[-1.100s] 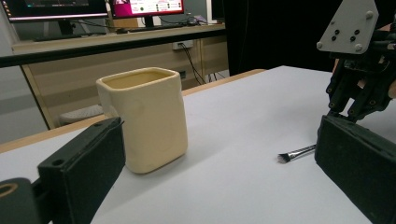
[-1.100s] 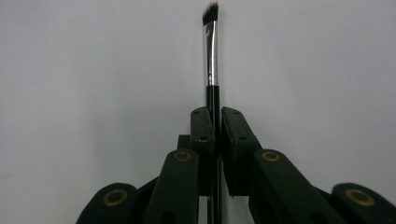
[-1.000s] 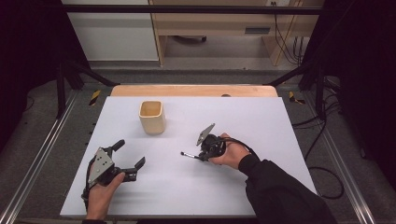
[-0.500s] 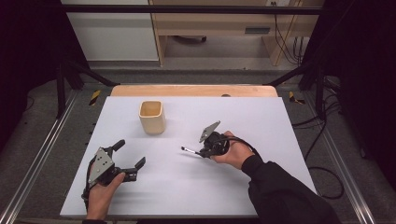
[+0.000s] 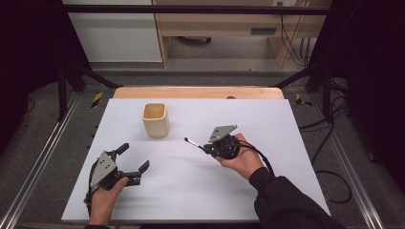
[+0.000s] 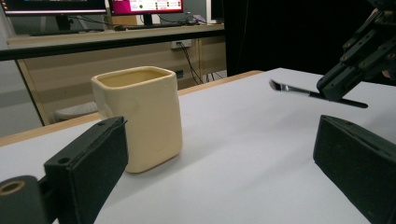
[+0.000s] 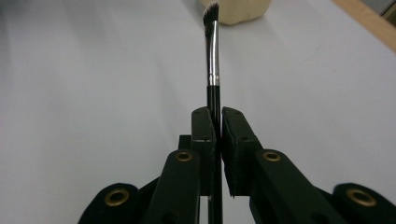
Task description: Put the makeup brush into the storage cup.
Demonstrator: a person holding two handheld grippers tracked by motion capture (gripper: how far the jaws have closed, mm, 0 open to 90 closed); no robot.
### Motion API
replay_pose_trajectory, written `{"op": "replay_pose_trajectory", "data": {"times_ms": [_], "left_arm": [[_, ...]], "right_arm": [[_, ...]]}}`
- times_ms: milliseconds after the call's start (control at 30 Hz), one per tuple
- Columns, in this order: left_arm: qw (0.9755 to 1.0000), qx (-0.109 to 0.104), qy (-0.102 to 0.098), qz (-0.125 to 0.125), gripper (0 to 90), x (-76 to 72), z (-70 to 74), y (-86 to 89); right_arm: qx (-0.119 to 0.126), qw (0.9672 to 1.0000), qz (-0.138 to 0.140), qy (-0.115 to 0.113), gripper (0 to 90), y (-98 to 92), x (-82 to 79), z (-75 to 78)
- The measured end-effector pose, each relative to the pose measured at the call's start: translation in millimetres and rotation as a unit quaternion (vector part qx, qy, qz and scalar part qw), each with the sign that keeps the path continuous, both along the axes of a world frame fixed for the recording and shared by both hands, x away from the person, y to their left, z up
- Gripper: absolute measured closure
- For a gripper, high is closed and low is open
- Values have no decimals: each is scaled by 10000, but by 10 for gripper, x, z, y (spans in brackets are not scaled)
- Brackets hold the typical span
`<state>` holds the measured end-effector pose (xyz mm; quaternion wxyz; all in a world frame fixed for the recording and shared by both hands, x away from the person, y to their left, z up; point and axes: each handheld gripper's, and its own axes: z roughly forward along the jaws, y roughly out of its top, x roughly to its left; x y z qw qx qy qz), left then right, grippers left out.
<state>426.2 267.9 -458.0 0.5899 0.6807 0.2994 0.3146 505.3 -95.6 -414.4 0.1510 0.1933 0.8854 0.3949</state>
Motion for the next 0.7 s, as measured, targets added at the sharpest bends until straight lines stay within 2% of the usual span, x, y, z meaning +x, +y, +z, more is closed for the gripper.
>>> {"op": "replay_pose_trajectory", "data": {"times_ms": [167,233,333,400,467,567,700], "left_arm": [[9999,-35,134,-104,21,-1,-9,-58],[9997,-81,167,-126,20,-4,-10,-80],[9995,-39,292,-150,20,14,-28,-107],[9992,-83,353,-154,21,19,-35,-111],[9993,-66,353,-129,21,20,-36,-115],[9991,-149,389,-127,21,31,-27,-134],[9989,-91,425,-152,21,52,17,-183]], "right_arm": [[532,9979,-191,-309,839,-37,-117,56],[662,9964,-265,-468,839,-42,-159,61],[918,9929,-357,-660,839,-42,-222,40],[1082,9904,-412,-752,838,-29,-262,-1],[1169,9883,-453,-866,839,-12,-288,-39],[1384,9842,-548,-961,839,-10,-297,-88],[1555,9794,-616,-1132,839,-27,-306,-136]]}}
